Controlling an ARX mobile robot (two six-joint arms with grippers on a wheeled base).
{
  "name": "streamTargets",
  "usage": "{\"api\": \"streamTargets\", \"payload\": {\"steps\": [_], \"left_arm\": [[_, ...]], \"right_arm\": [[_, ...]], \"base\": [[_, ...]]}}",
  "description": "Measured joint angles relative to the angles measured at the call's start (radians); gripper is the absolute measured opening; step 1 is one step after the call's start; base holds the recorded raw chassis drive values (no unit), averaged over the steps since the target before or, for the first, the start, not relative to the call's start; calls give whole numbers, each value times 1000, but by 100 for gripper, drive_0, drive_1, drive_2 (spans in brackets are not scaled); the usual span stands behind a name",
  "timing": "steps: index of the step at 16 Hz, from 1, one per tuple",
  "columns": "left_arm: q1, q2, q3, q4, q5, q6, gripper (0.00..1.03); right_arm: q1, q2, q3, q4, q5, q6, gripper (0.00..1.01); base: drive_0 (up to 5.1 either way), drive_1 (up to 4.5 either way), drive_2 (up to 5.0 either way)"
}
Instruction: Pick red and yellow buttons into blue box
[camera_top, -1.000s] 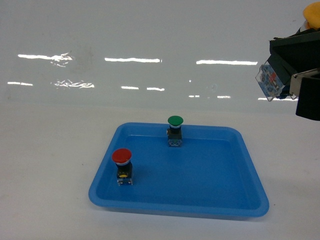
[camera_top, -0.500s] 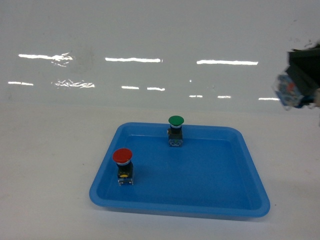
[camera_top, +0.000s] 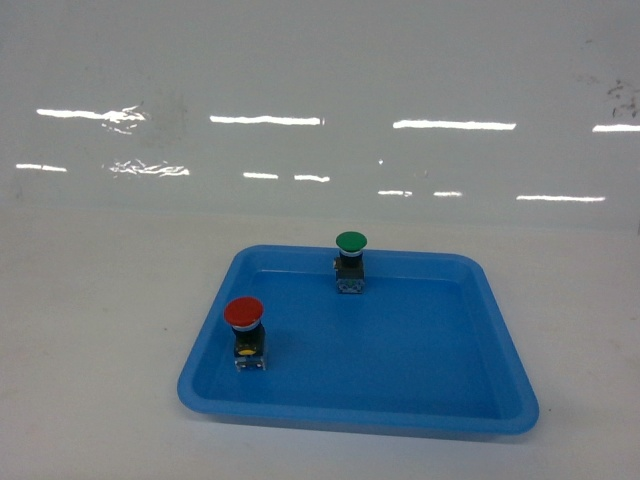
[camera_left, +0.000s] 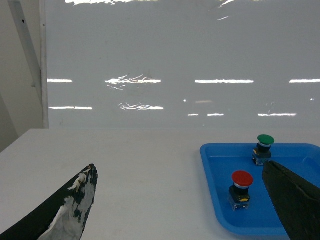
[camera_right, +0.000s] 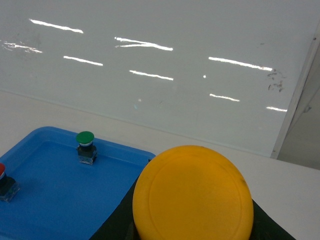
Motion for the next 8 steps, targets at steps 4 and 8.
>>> {"api": "streamTargets", "payload": {"steps": [4, 8], "left_arm": [[-9, 5, 0, 12, -3, -1, 98], [-140, 440, 2, 468, -2, -10, 98]], "right_arm": [[-1, 0, 0, 0, 0, -2, 27], [-1, 0, 0, 0, 0, -2, 27]], "base": [[0, 0, 0], [0, 0, 0]]}}
